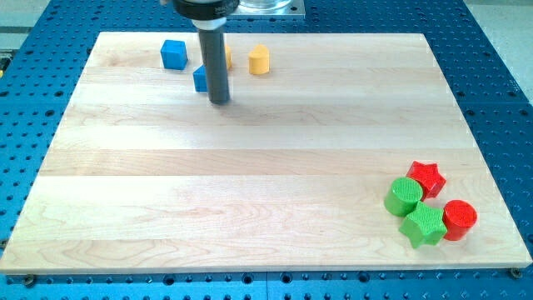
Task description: Move the red star to the bottom left of the triangle
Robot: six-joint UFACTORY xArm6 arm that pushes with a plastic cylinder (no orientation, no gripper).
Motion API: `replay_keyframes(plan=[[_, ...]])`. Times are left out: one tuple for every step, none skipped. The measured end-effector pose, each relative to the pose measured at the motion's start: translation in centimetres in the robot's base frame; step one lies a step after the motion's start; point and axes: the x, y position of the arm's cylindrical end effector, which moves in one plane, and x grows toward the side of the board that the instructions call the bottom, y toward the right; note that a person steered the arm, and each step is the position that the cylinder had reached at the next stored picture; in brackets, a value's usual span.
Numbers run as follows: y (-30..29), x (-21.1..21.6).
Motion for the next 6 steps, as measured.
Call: replay_keyframes(plan=[[8.7, 3.1], [21.8, 5.8], [33.9, 10.7], [34.6, 15.2], [28.5, 15.5], [19.0, 15.5]])
